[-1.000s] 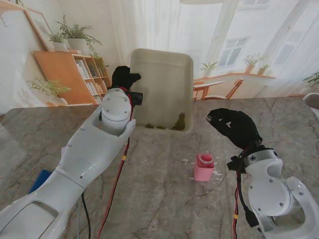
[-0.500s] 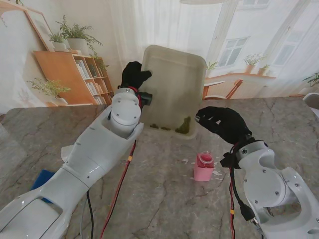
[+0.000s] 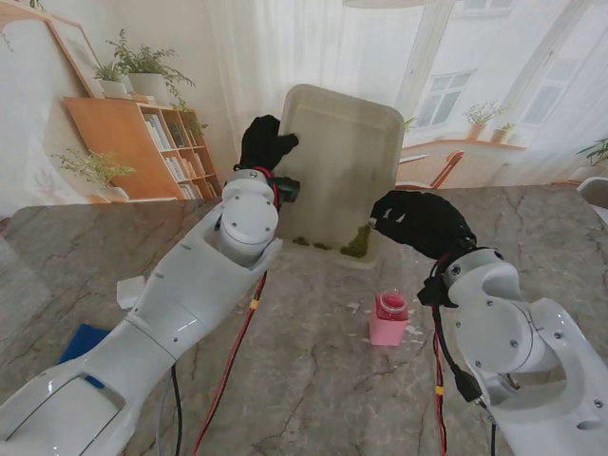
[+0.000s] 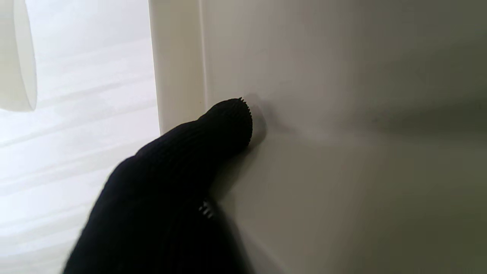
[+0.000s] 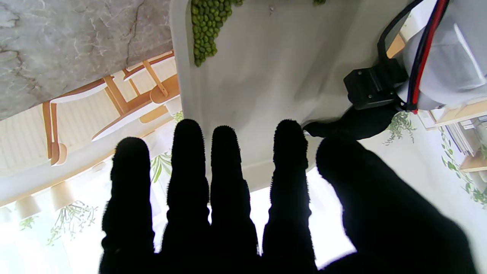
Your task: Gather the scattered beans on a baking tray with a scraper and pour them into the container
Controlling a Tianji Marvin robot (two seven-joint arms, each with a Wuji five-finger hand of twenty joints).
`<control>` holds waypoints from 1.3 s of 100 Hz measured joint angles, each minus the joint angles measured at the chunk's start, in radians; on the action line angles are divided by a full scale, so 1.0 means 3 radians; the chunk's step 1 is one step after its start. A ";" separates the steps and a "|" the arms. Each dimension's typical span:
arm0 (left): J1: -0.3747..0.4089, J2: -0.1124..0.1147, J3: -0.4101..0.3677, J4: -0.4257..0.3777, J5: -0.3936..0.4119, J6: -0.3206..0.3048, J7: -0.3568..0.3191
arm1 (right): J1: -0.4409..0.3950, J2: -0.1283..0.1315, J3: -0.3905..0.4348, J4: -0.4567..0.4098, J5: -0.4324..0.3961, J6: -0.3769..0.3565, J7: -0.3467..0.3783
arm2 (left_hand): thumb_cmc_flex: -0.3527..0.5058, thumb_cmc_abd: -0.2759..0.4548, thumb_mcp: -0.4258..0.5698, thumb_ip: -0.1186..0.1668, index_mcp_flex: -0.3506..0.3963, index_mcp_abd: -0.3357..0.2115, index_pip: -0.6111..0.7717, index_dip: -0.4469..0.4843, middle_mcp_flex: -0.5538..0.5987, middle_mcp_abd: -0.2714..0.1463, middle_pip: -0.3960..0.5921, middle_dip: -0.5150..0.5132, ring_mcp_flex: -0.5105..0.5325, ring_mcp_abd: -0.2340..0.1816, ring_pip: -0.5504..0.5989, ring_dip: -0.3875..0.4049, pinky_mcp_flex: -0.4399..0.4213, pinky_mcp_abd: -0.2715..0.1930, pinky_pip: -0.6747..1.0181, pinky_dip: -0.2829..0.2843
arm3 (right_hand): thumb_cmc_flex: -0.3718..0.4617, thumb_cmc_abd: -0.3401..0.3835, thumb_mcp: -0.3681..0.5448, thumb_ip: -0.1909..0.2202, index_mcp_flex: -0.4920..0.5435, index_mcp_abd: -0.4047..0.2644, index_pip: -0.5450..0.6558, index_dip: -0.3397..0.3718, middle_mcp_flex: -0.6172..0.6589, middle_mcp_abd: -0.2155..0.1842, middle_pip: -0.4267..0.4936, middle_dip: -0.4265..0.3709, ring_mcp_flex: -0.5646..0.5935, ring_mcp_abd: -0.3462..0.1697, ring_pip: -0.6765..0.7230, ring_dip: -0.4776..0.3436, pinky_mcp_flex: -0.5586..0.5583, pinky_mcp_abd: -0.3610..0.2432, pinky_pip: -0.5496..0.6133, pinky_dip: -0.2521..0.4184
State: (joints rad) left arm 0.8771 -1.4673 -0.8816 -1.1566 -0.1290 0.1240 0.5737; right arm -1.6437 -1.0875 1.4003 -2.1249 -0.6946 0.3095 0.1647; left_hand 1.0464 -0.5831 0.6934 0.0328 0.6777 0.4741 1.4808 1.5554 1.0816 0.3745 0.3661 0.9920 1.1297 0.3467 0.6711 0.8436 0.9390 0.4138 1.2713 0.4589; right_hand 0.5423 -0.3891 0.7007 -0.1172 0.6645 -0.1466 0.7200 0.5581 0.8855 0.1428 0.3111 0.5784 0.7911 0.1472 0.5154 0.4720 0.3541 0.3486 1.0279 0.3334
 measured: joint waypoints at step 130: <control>-0.0274 -0.0231 0.0356 0.0517 0.0059 -0.0501 0.0039 | -0.0230 0.0054 0.0141 -0.0376 -0.0583 0.0227 0.0471 | 0.0033 0.0040 -0.0084 0.0000 -0.0007 -0.0001 0.0000 0.0000 -0.0006 -0.0006 0.0000 0.0001 0.0005 -0.0016 0.0000 0.0007 0.0007 -0.0006 0.0001 0.0077 | 0.0160 -0.0154 0.0040 -0.0031 -0.0039 -0.0098 0.0344 -0.0124 0.0087 -0.0127 0.0264 0.0120 0.0147 -0.0205 0.0705 0.0250 0.0167 -0.0114 0.0208 0.0038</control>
State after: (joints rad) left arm 0.7949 -1.5367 -0.7750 -1.0016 -0.1112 -0.0263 0.5855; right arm -1.7127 -1.0714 1.4425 -2.2378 -0.8693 0.3777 0.3059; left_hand 1.0562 -0.5711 0.6682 0.0328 0.6758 0.4739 1.4808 1.5554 1.0800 0.3728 0.3661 0.9922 1.1311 0.3418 0.6711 0.8457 0.9412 0.4121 1.2716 0.4821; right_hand 0.5901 -0.4353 0.7128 -0.1266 0.6527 -0.1759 0.8233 0.5210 0.9115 0.1047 0.3904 0.6145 0.8350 0.0858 0.7268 0.5470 0.4041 0.3145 1.0903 0.3448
